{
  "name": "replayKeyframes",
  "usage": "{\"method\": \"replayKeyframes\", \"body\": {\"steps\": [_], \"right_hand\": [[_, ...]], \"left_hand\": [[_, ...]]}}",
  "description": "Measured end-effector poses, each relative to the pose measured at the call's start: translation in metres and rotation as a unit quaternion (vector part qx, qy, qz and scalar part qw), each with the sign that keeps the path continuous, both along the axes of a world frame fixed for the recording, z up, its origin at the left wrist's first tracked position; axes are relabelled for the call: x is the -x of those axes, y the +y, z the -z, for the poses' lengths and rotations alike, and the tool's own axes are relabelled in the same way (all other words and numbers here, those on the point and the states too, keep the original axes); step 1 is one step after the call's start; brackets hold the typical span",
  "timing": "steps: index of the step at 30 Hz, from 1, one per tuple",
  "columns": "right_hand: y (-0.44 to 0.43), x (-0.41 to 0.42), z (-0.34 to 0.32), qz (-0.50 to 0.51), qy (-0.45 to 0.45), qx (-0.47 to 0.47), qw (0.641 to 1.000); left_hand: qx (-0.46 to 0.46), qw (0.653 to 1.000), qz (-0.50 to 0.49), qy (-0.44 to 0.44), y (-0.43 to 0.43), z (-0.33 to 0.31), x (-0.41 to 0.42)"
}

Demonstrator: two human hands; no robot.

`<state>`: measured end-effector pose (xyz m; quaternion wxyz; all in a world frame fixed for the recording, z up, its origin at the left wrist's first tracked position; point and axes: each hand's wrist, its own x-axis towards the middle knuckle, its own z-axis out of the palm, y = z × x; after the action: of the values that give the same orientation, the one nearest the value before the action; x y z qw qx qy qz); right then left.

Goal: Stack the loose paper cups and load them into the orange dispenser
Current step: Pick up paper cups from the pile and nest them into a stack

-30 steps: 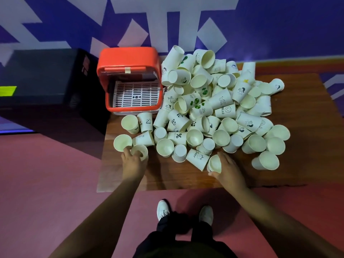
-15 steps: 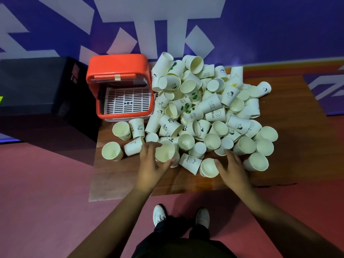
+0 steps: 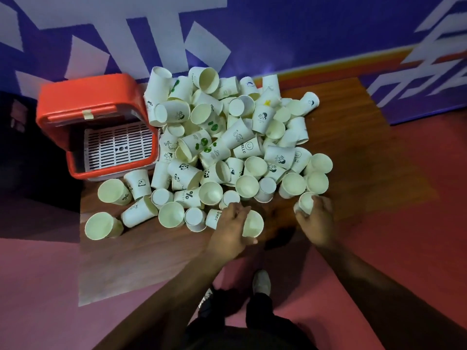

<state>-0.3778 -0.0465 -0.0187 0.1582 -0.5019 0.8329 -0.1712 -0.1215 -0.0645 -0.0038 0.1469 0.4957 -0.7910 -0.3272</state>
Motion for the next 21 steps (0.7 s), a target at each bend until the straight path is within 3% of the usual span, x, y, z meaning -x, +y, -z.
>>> {"method": "replayKeyframes", "body": {"steps": [4,8,16,21], "right_hand": [[-0.009,0.015,0.018,-0.005,0.023,-0.066,0.998],[-0.008,0.029,0.033,-0.038,0.034,-0.102,0.993],[0.011,0.021,-0.034,-0.030,-0.070,0.085,0.993],[0.004,-0.016,-0.079,-0.081,-0.191,0.104,0.973]], "left_hand": [[0.029,0.998,0.022,-0.057,0.000,0.018,0.002],[0.009,1.000,0.010,-0.028,-0.001,0.027,0.013],[-0.021,1.000,0.003,0.017,-0.014,0.016,0.029],[0.058,0.993,-0.092,0.047,-0.053,-0.001,0.006]]}}
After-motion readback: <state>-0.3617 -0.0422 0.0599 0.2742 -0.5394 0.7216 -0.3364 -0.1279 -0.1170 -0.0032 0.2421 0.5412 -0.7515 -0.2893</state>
